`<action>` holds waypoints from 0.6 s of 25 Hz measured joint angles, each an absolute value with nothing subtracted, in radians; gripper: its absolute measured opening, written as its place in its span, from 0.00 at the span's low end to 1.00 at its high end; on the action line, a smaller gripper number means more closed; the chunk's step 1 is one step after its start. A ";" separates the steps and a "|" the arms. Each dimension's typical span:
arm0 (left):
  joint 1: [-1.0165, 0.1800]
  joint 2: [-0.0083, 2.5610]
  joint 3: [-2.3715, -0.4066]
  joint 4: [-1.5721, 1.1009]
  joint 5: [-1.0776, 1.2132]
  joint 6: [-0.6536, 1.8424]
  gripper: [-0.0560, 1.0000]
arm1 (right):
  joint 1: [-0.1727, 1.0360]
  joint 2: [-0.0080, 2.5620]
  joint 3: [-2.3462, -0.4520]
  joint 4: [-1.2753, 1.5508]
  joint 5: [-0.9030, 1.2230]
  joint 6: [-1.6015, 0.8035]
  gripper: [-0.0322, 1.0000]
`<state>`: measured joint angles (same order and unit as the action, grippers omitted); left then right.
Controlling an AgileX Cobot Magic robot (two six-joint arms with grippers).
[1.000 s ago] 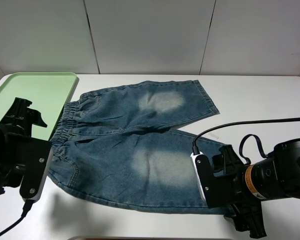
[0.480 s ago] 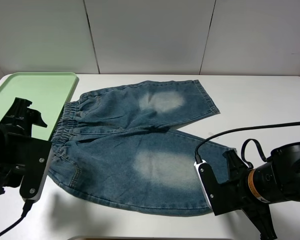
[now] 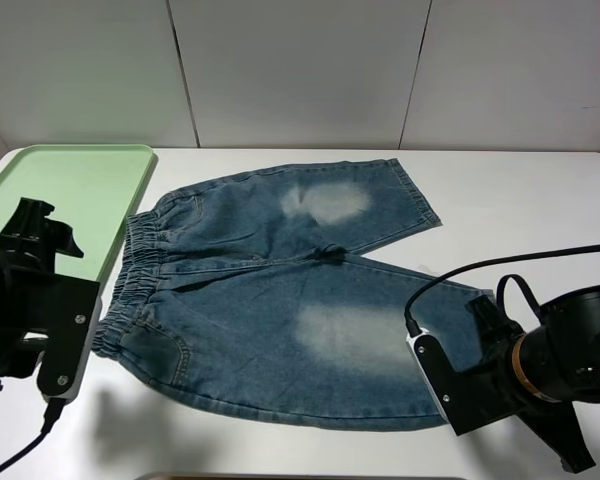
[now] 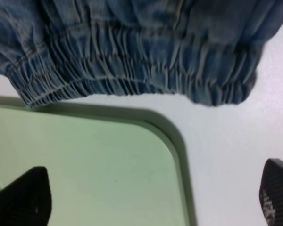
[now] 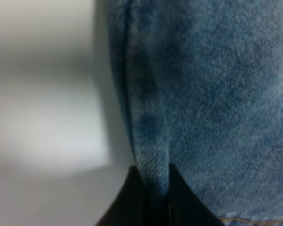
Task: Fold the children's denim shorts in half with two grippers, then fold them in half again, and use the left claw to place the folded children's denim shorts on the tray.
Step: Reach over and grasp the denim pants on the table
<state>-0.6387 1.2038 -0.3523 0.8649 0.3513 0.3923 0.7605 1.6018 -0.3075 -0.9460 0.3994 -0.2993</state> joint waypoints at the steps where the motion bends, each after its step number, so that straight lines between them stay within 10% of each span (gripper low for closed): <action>1: -0.639 1.204 -0.351 0.850 0.344 0.392 0.88 | 0.760 1.602 -0.307 -0.952 0.401 -0.288 0.04; 15: -0.639 1.257 -0.241 0.827 0.243 0.588 0.88 | 0.760 1.602 -0.307 -0.966 0.421 -0.223 0.04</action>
<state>-0.6387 1.2574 -0.2409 0.8267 0.2433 0.5876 0.7605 1.6018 -0.3075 -0.9659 0.4214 -0.2229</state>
